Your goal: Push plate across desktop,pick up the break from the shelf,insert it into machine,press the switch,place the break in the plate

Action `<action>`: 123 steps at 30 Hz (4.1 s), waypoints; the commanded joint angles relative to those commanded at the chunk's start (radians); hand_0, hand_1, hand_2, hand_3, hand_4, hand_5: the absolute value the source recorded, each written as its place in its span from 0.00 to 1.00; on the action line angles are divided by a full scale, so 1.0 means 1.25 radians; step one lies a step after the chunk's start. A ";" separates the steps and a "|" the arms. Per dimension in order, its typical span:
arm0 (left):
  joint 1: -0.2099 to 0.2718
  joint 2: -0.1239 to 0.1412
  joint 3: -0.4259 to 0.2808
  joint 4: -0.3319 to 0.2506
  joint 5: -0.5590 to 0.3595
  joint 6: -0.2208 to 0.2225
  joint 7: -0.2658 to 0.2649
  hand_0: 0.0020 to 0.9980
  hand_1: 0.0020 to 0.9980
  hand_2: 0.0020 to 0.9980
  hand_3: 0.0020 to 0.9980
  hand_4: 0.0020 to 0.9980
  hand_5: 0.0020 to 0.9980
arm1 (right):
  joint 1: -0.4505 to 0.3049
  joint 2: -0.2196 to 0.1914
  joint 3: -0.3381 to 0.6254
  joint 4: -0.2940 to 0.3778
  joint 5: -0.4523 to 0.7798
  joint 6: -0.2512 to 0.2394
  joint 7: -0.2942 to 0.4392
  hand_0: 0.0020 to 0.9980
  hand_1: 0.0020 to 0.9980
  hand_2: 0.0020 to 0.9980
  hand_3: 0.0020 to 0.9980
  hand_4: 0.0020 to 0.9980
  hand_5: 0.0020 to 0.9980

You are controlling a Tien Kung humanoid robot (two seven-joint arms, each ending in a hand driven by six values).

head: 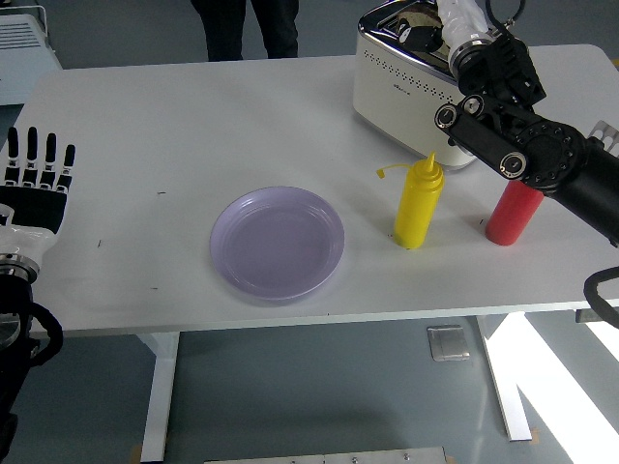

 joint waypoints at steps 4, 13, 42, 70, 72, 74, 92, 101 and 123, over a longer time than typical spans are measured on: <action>0.005 0.000 -0.005 -0.002 0.001 0.001 -0.001 0.82 0.74 0.69 0.67 0.70 1.00 | -0.005 -0.029 0.060 0.066 -0.069 -0.001 0.010 0.69 0.74 0.77 0.74 0.60 0.13; 0.017 0.001 -0.023 -0.017 0.003 0.003 -0.003 0.82 0.74 0.69 0.67 0.70 1.00 | -0.076 -0.172 0.208 0.253 -0.270 0.065 0.014 0.58 0.63 0.71 0.69 0.52 0.09; 0.027 -0.003 -0.042 -0.022 0.008 0.003 -0.002 0.82 0.74 0.69 0.67 0.70 1.00 | -0.306 -0.462 0.249 0.485 -0.483 0.432 -0.038 0.41 0.34 0.64 0.54 0.09 0.00; 0.025 -0.005 -0.035 -0.019 0.010 0.006 -0.007 0.82 0.73 0.70 0.67 0.69 1.00 | -0.290 -0.382 0.109 0.304 -0.405 0.354 0.021 0.41 0.35 0.63 0.53 0.12 0.00; 0.025 -0.005 -0.034 -0.018 0.010 0.006 -0.007 0.82 0.73 0.70 0.67 0.69 1.00 | -0.289 -0.378 0.104 0.297 -0.402 0.349 0.024 0.41 0.35 0.63 0.53 0.12 0.00; 0.025 -0.005 -0.033 -0.018 0.010 0.006 -0.007 0.82 0.73 0.70 0.67 0.69 1.00 | -0.287 -0.375 0.101 0.295 -0.400 0.346 0.026 0.41 0.35 0.63 0.53 0.12 0.00; 0.024 -0.005 -0.030 -0.017 0.008 0.008 -0.009 0.82 0.73 0.70 0.67 0.69 1.00 | -0.290 -0.354 0.054 0.279 -0.381 0.328 0.034 0.41 0.34 0.63 0.53 0.13 0.00; 0.022 -0.004 -0.029 -0.017 0.009 0.009 -0.011 0.82 0.73 0.69 0.67 0.69 1.00 | -0.294 -0.348 0.037 0.258 -0.370 0.323 0.037 0.41 0.34 0.63 0.53 0.13 0.00; 0.019 -0.004 -0.029 -0.017 0.010 0.011 -0.015 0.82 0.73 0.69 0.67 0.69 1.00 | -0.295 -0.334 0.002 0.235 -0.353 0.300 0.052 0.41 0.34 0.62 0.53 0.13 0.00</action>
